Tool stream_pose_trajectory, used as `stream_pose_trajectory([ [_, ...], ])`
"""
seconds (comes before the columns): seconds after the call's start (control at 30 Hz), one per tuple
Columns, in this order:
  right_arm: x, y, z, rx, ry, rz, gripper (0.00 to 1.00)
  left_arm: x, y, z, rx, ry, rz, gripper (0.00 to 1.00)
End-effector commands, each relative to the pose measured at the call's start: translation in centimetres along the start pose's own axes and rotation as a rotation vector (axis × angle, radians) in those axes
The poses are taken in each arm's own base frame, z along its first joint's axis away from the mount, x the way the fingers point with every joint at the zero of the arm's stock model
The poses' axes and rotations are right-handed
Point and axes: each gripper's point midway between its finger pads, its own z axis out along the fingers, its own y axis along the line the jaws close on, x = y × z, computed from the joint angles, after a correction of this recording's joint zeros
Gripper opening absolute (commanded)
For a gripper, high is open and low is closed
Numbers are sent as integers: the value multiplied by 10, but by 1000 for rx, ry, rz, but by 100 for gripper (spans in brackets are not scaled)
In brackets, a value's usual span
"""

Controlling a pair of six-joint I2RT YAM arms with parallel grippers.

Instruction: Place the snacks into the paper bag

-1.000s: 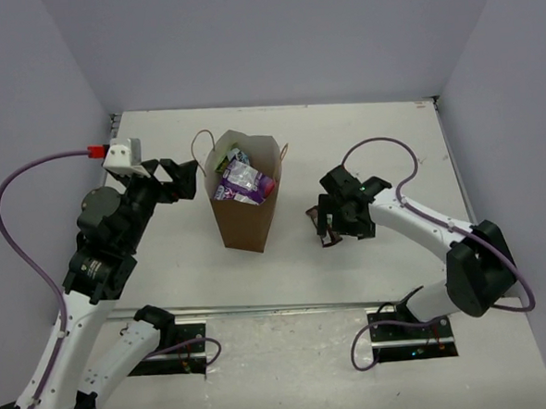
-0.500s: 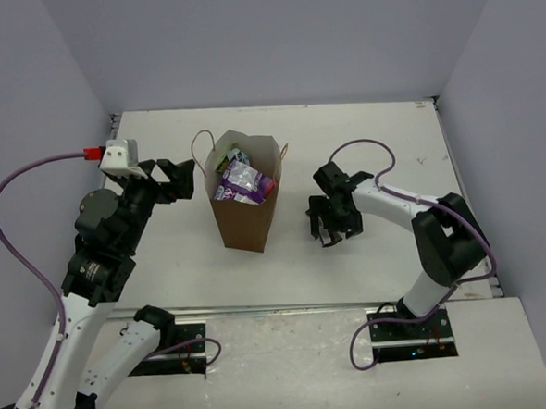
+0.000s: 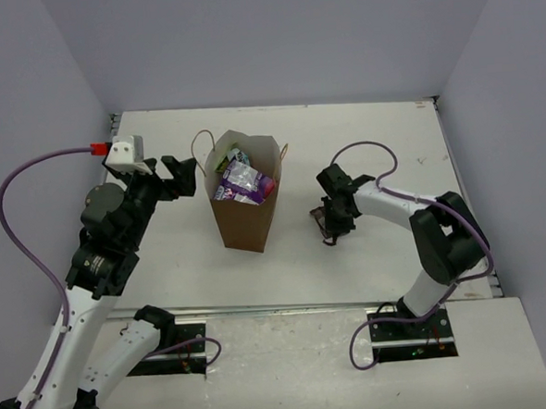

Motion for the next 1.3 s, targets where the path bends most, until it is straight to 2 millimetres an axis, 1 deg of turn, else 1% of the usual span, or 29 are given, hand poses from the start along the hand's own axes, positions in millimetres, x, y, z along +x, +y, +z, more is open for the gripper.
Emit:
stream_pose_trajectory([
  [0.0, 4, -5, -7, -9, -30, 30, 16, -18, -5, 3, 14, -58, 10, 100],
  [0.03, 2, -3, -14, -24, -50, 39, 12, -18, -5, 4, 17, -59, 10, 100],
  [0.1, 4, -3, -21, -35, -58, 60, 10, -18, -7, 5, 26, -57, 9, 100],
  [0.13, 4, -2, -29, -49, -72, 70, 7, -19, -8, 5, 29, -61, 7, 100],
  [0.2, 3, -2, -41, -58, -87, 89, 7, -19, -9, 6, 35, -61, 5, 100],
  [0.23, -1, 0, -53, -80, -120, 97, 6, -20, -10, 6, 39, -63, 5, 100],
  [0.33, -10, 5, -82, -121, -175, 113, 7, -20, -11, 6, 43, -62, 3, 100],
  [0.4, -25, 12, -117, -172, -257, 102, 8, -18, -12, 6, 47, -58, 1, 100],
  [0.43, -30, 15, -130, -189, -287, 91, 8, -18, -12, 6, 50, -58, 1, 100],
  [0.47, -37, 16, -148, -205, -338, 72, 8, -17, -12, 6, 52, -57, -5, 100],
  [0.5, -51, 22, -174, -235, -395, 65, 8, -17, -12, 5, 53, -57, -8, 100],
  [0.57, -64, 30, -204, -268, -466, 39, 8, -15, -13, 5, 59, -54, -17, 100],
  [0.6, -79, 38, -234, -305, -529, 33, 8, -14, -14, 5, 62, -52, -19, 100],
  [0.63, -84, 44, -248, -324, -556, 14, 8, -14, -15, 5, 65, -51, -22, 100],
  [0.67, -97, 54, -283, -373, -628, 8, 8, -15, -15, 4, 69, -53, -27, 100],
  [0.73, -104, 69, -300, -396, -638, -23, 8, -15, -16, 4, 70, -52, -29, 100],
  [0.77, -113, 78, -332, -439, -697, -34, 8, -16, -15, 4, 66, -55, -29, 100],
  [0.8, -114, 89, -331, -442, -673, -58, 8, -17, -14, 3, 63, -59, -30, 100],
  [0.83, -115, 98, -339, -464, -680, -82, 8, -17, -14, 3, 60, -61, -32, 100],
  [0.87, -120, 106, -365, -508, -728, -89, 8, -18, -12, 2, 53, -64, -31, 100],
  [0.9, -118, 117, -374, -535, -733, -111, 8, -18, -12, 1, 52, -68, -31, 100],
  [0.93, -120, 127, -373, -551, -724, -129, 8, -20, -11, 0, 47, -73, -32, 100],
  [0.97, -123, 134, -389, -588, -752, -134, 8, -20, -11, -1, 46, -74, -32, 100],
  [1.0, -124, 141, -393, -614, -756, -143, 8, -20, -10, -1, 44, -74, -32, 100],
  [1.03, -127, 149, -390, -632, -742, -147, 8, -20, -10, -2, 43, -76, -32, 100],
  [1.1, -131, 158, -397, -662, -758, -149, 7, -22, -9, -3, 40, -81, -33, 100],
  [1.13, -131, 166, -395, -683, -745, -160, 7, -22, -9, -4, 38, -82, -32, 100],
  [1.2, -133, 177, -403, -730, -753, -173, 6, -24, -8, -6, 35, -89, -30, 100],
  [1.27, -134, 188, -402, -762, -740, -191, 5, -25, -7, -7, 31, -93, -25, 100],
])
